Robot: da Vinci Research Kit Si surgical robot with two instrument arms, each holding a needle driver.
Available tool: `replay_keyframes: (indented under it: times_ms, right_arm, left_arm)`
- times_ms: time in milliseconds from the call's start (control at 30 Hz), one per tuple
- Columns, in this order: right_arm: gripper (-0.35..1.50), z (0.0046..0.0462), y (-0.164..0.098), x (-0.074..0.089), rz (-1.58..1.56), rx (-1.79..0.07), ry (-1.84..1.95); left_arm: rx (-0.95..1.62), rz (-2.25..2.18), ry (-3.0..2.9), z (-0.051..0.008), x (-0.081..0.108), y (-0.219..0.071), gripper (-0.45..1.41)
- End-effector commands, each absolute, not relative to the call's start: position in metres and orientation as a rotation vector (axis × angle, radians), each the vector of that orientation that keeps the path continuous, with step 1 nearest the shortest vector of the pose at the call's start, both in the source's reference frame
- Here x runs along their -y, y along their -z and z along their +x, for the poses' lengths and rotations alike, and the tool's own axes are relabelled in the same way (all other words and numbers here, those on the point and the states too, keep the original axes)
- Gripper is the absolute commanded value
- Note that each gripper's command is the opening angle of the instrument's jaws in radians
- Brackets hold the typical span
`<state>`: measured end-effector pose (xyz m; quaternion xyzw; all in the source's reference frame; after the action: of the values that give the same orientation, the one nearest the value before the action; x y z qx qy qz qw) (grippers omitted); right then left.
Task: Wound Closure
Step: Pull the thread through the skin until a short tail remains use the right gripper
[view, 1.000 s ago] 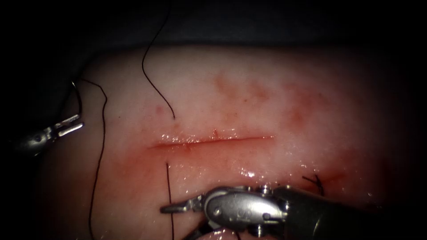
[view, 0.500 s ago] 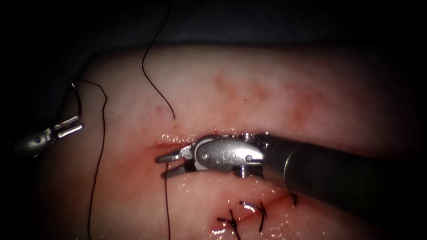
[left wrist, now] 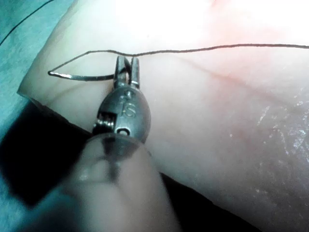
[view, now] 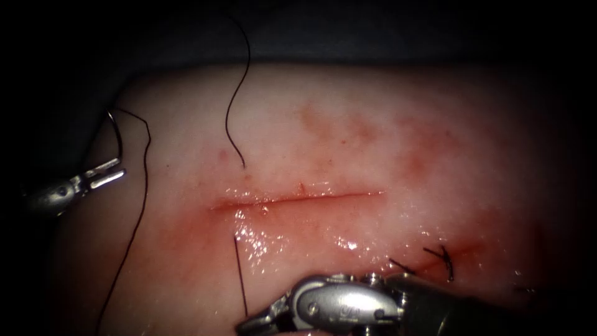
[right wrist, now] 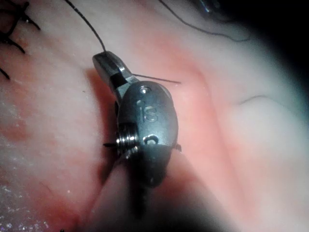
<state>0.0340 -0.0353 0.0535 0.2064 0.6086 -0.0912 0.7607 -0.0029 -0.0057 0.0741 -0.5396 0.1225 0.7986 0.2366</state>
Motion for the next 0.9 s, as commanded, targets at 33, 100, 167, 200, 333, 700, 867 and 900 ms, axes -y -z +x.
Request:
replay_keyframes:
  times_ms: [33,100,167,200,333,700,867,900]
  right_arm:
    - [-0.35,0.0353,-0.053,0.037,0.456,-1.327,0.213]
    - [-0.35,0.0355,-0.052,0.039,0.451,-1.328,0.241]
    - [-0.35,0.0355,-0.051,0.041,0.461,-1.327,0.255]
    - [-0.35,0.0356,-0.051,0.041,0.462,-1.33,0.265]
    - [0.14,0.0357,-0.051,0.04,0.456,-1.365,0.23]
    - [1.25,0.0357,-0.055,0.028,0.416,-1.452,0.146]
    - [1.35,0.0369,-0.059,0.024,0.365,-1.47,0.163]
    - [1.37,0.0374,-0.06,0.024,0.347,-1.473,0.173]
  left_arm:
    - [-0.34,-1.482,-2.189,-0.0034,0.005,-0.075,-0.45]
    - [-0.338,-1.486,-2.189,-0.0034,0.005,-0.075,-0.45]
    - [-0.338,-1.486,-2.189,-0.0034,0.005,-0.075,-0.45]
    - [-0.338,-1.489,-2.188,-0.0036,0.005,-0.075,-0.45]
    - [-0.338,-1.49,-2.187,-0.0038,0.005,-0.075,-0.45]
    - [-0.338,-1.493,-2.186,-0.0039,0.005,-0.075,-0.45]
    - [-0.339,-1.494,-2.187,-0.0039,0.005,-0.075,-0.45]
    - [-0.34,-1.494,-2.187,-0.0038,0.005,-0.075,-0.45]
